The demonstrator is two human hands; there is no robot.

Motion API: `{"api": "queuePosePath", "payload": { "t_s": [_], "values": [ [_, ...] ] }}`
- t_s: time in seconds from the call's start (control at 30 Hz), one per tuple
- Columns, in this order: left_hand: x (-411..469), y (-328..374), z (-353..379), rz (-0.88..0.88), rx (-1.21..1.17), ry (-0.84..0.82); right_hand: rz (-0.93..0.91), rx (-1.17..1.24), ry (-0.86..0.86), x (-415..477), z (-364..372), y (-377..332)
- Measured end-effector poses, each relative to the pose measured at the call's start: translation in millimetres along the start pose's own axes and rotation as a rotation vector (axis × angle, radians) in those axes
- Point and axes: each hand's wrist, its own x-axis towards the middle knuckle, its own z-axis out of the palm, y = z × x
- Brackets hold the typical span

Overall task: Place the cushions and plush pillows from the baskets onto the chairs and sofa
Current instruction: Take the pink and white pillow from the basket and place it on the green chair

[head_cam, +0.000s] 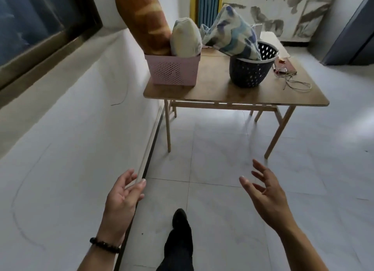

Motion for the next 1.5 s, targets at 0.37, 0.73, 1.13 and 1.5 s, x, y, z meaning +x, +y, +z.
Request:
{"api": "queuePosePath", "payload": {
  "t_s": [0.37, 0.73, 1.13, 1.5],
  "values": [
    [296, 133, 111, 0.125, 0.07, -0.149, -0.035, 0.01, 0.149, 278, 13, -82],
    [507, 164, 218, 0.005, 0.165, 0.002, -0.047, 0.087, -0.034, 555, 73, -72],
    [666, 200, 265, 0.153, 0.503, -0.048, -0.45, -0.099, -0.178, 782, 147, -207],
    [718, 170, 267, 0.057, 0.561, -0.299, -0.173, -0.065, 0.013, 797, 199, -186]
  ]
}}
